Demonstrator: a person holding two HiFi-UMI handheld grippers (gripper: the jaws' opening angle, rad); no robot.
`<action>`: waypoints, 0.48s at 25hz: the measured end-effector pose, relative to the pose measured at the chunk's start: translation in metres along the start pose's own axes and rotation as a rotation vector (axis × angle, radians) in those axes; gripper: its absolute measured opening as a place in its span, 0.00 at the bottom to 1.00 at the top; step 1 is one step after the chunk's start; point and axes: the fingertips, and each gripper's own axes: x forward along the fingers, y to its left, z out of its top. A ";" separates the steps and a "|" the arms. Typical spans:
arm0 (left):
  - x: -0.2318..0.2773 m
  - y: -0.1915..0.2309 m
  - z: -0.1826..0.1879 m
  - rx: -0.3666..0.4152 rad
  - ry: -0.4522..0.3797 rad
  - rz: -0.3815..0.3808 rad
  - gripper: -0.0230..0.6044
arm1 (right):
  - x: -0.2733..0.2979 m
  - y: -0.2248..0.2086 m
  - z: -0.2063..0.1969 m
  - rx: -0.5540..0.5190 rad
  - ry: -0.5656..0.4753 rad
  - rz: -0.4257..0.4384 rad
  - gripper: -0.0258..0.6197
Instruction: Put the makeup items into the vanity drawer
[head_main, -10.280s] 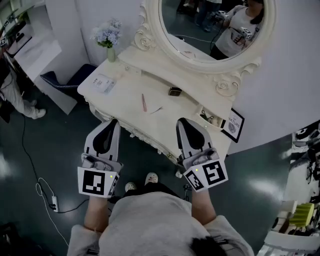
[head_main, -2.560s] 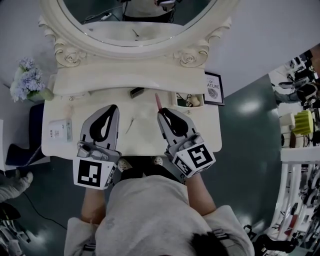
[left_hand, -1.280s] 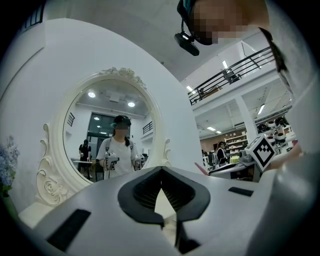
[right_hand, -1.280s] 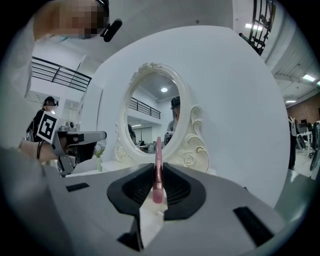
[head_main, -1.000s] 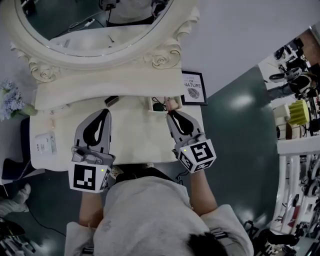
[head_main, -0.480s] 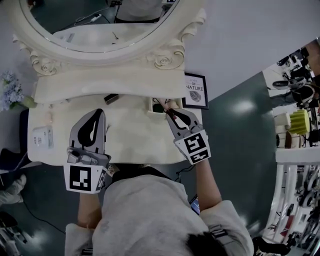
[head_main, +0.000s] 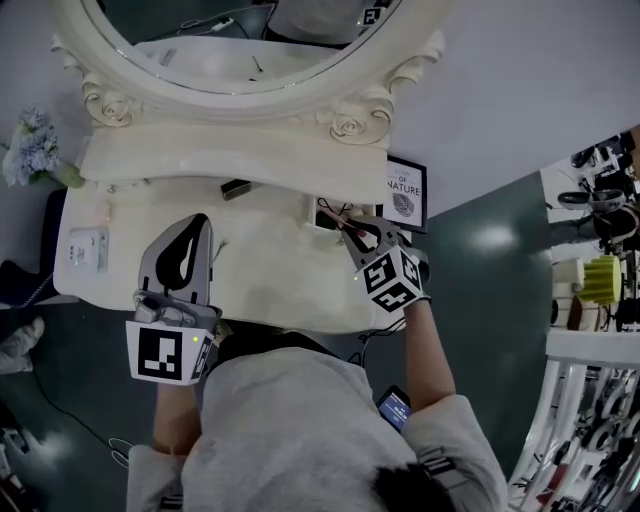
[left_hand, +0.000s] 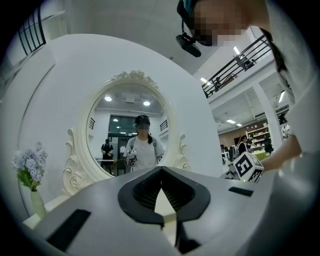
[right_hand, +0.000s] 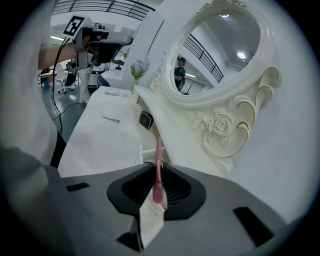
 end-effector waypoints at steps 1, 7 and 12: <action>-0.002 0.001 0.000 0.001 0.001 0.010 0.06 | 0.003 -0.001 -0.003 -0.024 0.020 0.013 0.13; -0.013 0.003 0.000 0.006 0.009 0.066 0.06 | 0.023 -0.005 -0.023 -0.144 0.142 0.079 0.13; -0.021 0.005 -0.002 0.007 0.021 0.107 0.06 | 0.036 -0.004 -0.026 -0.171 0.167 0.119 0.13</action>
